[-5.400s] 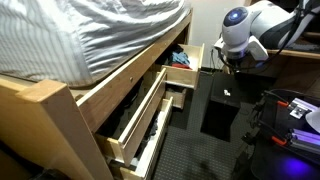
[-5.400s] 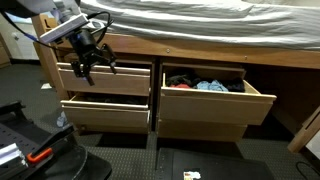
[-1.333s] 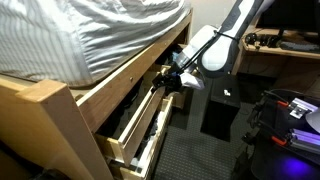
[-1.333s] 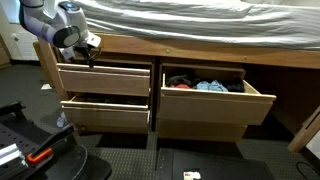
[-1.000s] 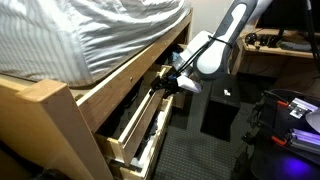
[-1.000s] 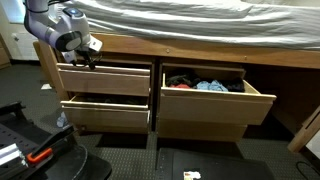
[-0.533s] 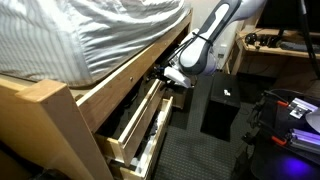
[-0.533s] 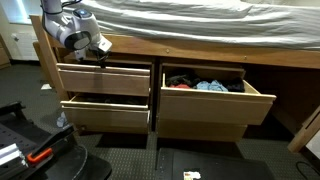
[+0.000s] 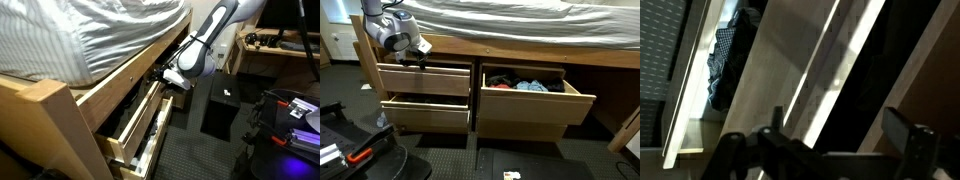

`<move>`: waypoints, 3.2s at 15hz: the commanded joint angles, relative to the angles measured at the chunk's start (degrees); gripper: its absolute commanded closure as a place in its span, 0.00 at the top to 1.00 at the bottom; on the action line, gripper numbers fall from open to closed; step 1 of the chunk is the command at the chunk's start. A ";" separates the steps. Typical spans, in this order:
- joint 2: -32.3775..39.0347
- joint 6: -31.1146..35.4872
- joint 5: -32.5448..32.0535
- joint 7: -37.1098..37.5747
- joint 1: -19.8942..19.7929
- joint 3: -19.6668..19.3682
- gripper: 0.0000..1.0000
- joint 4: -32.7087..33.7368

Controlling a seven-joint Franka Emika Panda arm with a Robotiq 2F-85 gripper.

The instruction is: Open the top left drawer, then close the top right drawer

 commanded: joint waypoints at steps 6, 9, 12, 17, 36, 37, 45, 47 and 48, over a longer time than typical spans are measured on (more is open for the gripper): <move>4.84 -2.21 2.38 -0.28 1.90 -1.12 1.00 6.79; 2.85 -9.13 10.40 2.81 11.26 -12.52 1.00 8.33; 4.01 -8.62 11.31 1.37 11.21 -12.40 1.00 9.29; 3.99 -9.65 12.32 2.84 13.85 -15.35 1.00 9.61; -24.66 -48.62 -12.06 29.57 36.07 -41.97 1.00 -12.97; -24.68 -48.62 -12.05 29.56 36.04 -41.91 1.00 -13.08; -24.67 -48.63 -12.03 29.55 36.04 -41.75 1.00 -13.27; -24.35 -46.10 -12.67 31.52 35.95 -42.05 1.00 -13.68; -24.06 -42.09 -11.96 33.10 34.01 -40.55 1.00 -14.17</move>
